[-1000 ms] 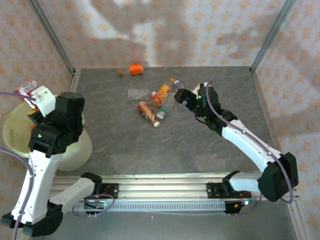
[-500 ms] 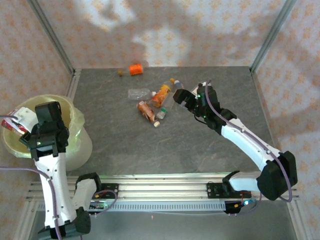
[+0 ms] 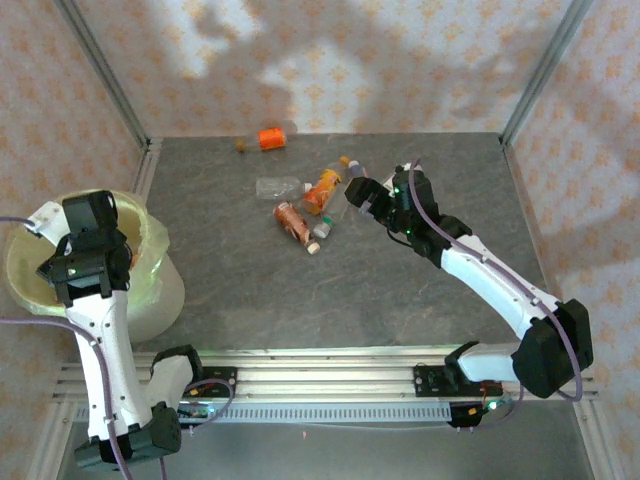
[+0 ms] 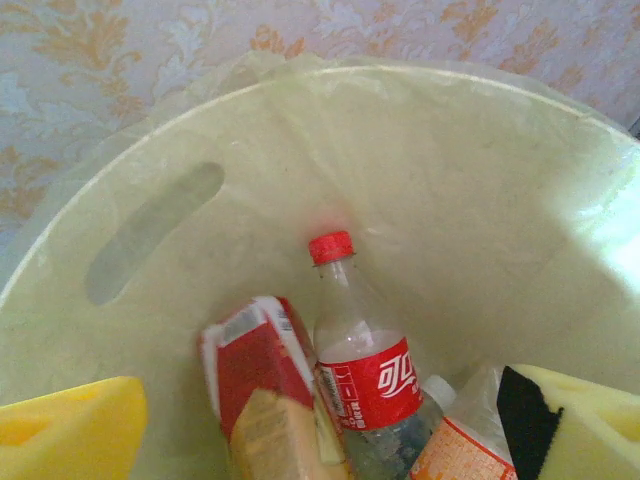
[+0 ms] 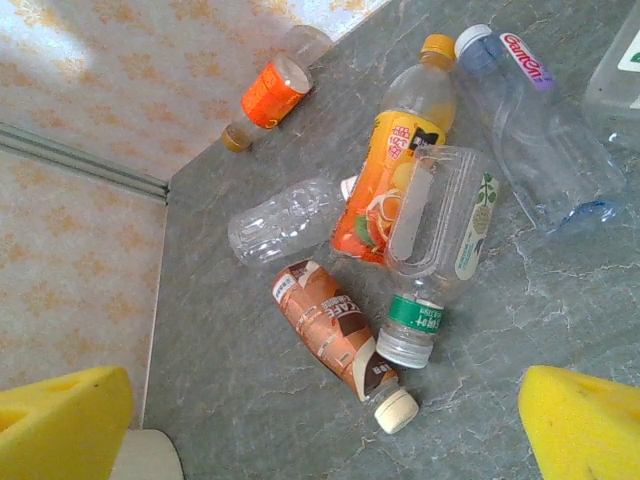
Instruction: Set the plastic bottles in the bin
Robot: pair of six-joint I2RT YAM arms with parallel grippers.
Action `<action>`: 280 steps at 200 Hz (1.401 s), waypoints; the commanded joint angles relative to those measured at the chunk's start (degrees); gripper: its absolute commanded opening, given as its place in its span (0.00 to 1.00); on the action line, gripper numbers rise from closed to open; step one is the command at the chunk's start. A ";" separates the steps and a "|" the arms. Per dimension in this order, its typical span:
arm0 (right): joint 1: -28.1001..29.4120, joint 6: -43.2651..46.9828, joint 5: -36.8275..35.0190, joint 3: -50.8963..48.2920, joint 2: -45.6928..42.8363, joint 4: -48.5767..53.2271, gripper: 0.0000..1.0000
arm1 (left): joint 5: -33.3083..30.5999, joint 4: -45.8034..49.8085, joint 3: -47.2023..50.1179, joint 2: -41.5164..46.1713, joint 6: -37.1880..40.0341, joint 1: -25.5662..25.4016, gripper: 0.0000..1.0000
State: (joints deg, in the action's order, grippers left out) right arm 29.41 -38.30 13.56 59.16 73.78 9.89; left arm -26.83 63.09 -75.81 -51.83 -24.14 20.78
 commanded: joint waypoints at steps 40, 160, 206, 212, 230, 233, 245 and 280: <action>-0.32 -0.46 0.22 1.51 0.29 0.39 0.99 | 9.36 1.12 -2.24 1.01 -1.06 0.50 1.00; -0.38 0.86 -6.32 -3.87 -3.07 -1.34 0.99 | 54.65 -14.42 -1.44 1.01 -9.43 -0.54 1.00; -0.91 3.13 -11.78 -8.46 -5.64 -2.01 0.99 | 51.00 -21.05 0.01 -0.26 -13.38 -16.68 1.00; -1.10 2.90 -12.46 -8.89 -7.18 -1.79 0.99 | 49.51 -21.23 -0.24 -1.25 -13.47 -19.40 1.00; -1.69 1.64 -14.78 -9.83 -8.07 -0.28 0.99 | 43.85 -22.52 -1.45 -4.72 -13.39 -27.66 1.00; -1.84 1.44 -15.01 -9.99 -8.23 0.02 0.99 | 42.70 -22.76 -1.69 -5.29 -13.45 -29.18 1.00; -2.15 1.23 -15.82 -10.26 -8.79 0.91 0.99 | 38.37 -24.04 -2.72 -8.13 -13.95 -34.66 1.00; -2.64 0.61 -17.96 -11.41 -11.13 2.00 0.99 | 26.34 -26.39 -6.29 -19.88 -15.50 -48.80 1.00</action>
State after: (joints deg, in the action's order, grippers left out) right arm 27.16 -37.12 -0.36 48.77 65.04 10.35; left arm 10.68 39.59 -78.70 -65.41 -38.02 -21.10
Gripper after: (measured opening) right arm 0.992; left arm 0.993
